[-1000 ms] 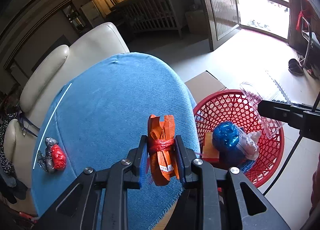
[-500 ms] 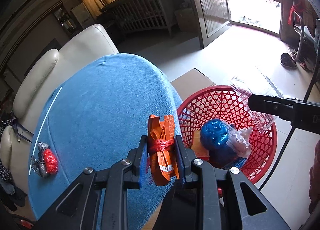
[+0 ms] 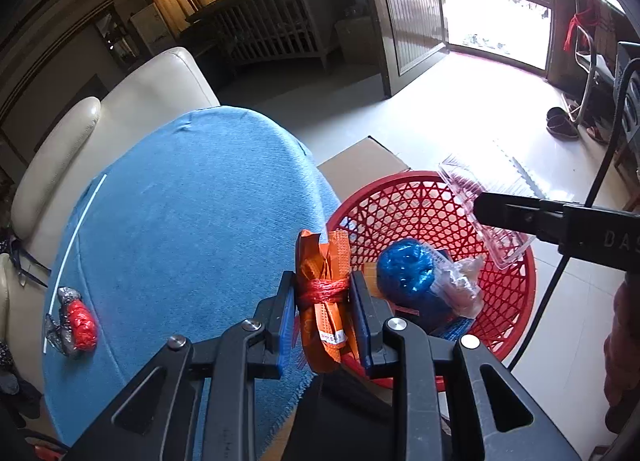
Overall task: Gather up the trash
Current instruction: 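Open the left tool over the basket dropping the orange bag while the right tool drops the tray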
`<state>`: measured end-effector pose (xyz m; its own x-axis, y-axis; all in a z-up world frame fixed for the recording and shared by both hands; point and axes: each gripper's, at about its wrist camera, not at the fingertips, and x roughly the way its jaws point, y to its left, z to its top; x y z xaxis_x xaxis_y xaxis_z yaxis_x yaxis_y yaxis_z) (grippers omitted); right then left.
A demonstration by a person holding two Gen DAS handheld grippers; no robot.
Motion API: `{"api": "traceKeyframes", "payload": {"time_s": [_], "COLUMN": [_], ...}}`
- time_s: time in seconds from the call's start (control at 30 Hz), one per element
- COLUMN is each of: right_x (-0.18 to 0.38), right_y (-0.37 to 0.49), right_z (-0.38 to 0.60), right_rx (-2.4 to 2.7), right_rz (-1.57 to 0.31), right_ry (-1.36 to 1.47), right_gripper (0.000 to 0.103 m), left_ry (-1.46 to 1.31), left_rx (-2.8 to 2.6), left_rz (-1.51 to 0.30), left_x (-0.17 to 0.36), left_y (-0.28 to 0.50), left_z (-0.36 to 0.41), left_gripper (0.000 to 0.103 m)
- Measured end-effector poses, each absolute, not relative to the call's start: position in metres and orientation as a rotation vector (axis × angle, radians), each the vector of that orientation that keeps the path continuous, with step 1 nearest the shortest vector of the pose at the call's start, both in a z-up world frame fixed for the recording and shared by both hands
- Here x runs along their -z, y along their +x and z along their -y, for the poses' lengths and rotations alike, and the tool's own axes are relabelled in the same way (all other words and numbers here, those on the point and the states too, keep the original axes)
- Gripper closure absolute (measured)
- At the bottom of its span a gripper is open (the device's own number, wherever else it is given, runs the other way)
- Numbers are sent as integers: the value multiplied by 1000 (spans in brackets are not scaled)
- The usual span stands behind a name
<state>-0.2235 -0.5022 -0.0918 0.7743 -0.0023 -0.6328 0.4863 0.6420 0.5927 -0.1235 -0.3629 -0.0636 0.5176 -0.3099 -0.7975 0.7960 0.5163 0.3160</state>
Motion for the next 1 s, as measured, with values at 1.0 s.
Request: {"api": "traceKeyframes", "payload": {"time_s": [1.0], "right_x": [94], "right_y": [-224], "right_z": [506], "right_rx": [314], "right_rz": [-639], "right_ry": [851], "right_gripper": [54], "left_ry": [695], "left_rx": [857], "left_rz": [-719], "left_x": [53], "left_y": [-135], "left_z": [366], "left_gripper": [61]}}
